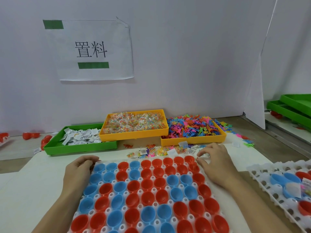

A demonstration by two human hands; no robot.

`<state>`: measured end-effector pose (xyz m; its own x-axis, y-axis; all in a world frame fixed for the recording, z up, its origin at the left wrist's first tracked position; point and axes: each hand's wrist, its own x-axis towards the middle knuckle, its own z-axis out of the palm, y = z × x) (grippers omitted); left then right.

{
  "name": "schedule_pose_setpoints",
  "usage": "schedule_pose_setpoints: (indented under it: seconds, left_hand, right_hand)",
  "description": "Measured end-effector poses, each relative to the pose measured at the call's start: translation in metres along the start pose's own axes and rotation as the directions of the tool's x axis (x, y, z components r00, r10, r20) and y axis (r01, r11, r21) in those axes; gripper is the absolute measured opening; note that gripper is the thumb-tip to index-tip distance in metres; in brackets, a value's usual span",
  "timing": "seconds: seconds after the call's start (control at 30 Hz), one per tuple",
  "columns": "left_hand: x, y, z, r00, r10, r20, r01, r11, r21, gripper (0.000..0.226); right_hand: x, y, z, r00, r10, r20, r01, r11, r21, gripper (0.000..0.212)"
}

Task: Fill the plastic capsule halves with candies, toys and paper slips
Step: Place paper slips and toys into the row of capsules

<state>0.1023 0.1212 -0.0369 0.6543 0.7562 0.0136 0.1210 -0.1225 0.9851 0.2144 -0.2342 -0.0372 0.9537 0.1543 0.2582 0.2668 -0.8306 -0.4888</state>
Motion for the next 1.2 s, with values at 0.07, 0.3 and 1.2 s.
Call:
schedule_pose_setpoints:
  seconds: [0.07,0.3,1.2]
  left_hand:
    - [0.000,0.000,0.000,1.000,0.004,-0.001,-0.004,1.000,0.007,0.032]
    - [0.000,0.000,0.000,1.000,0.005,0.004,-0.005,1.000,-0.004,0.031]
    - [-0.001,0.001,0.000,1.000,0.008,-0.005,-0.009,0.999,-0.034,0.032]
  right_hand:
    - [-0.001,-0.001,-0.002,1.000,-0.004,-0.017,0.005,0.998,0.056,0.011]
    - [0.000,-0.002,-0.014,0.989,0.067,-0.130,-0.017,0.936,0.352,0.022]
    - [-0.006,-0.011,-0.031,0.994,-0.108,-0.003,0.081,0.730,0.679,0.028]
